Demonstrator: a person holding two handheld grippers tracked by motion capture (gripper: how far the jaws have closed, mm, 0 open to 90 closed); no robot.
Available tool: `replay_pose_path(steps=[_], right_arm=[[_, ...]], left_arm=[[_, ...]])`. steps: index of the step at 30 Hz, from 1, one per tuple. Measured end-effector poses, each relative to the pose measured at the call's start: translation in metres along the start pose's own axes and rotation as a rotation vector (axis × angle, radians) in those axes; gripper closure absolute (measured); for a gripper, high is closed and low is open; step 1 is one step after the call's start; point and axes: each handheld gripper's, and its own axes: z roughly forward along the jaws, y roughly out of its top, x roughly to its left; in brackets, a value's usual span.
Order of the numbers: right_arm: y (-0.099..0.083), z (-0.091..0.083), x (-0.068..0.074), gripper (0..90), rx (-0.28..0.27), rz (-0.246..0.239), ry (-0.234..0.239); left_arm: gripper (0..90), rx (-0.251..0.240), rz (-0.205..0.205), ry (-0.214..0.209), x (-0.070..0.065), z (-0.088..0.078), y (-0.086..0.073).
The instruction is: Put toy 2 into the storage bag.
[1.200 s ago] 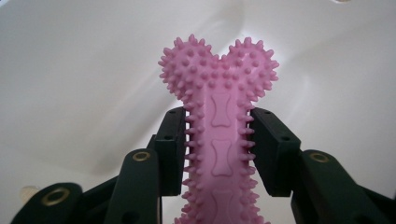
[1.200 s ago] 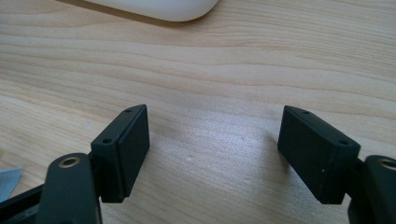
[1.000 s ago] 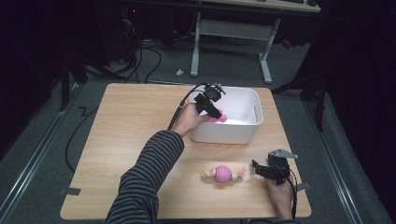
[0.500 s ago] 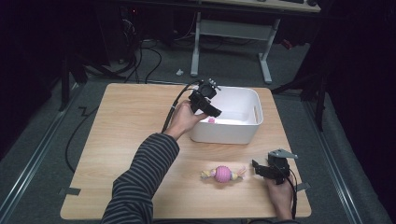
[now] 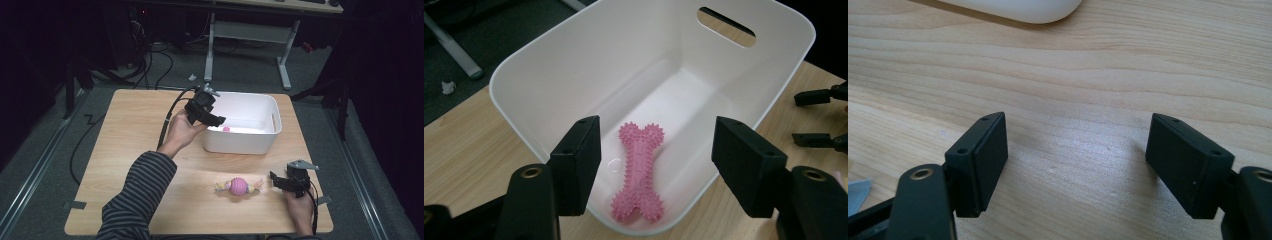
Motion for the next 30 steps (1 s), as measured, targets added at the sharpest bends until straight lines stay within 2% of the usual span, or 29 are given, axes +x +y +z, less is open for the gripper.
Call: replay_pose_path(steps=[7, 11, 14, 18, 23, 30], right_arm=[[0.000, 0.000, 0.000, 25.1, 0.000, 0.000, 0.000], [0.000, 0.000, 0.000, 25.1, 0.000, 0.001, 0.000], [0.000, 0.000, 0.000, 25.1, 0.000, 0.000, -0.001], [0.000, 0.000, 0.000, 25.1, -0.001, 0.001, -0.001], [0.000, 0.000, 0.000, 25.1, 0.000, 0.000, 0.000], [0.000, 0.000, 0.000, 25.1, 0.000, 0.000, -0.001]], left_arm=[[36.0, -0.013, 0.008, 0.027, 0.002, -0.019, -0.012], [36.0, -0.046, -0.006, 0.025, 0.003, -0.028, -0.018], [36.0, -0.047, -0.009, 0.029, 0.004, -0.031, -0.023], [34.9, -0.043, -0.044, 0.010, 0.010, -0.037, -0.029], [35.0, -0.066, -0.052, 0.022, 0.010, -0.047, -0.035], [34.9, -0.074, -0.068, 0.049, 0.014, -0.058, -0.050]])
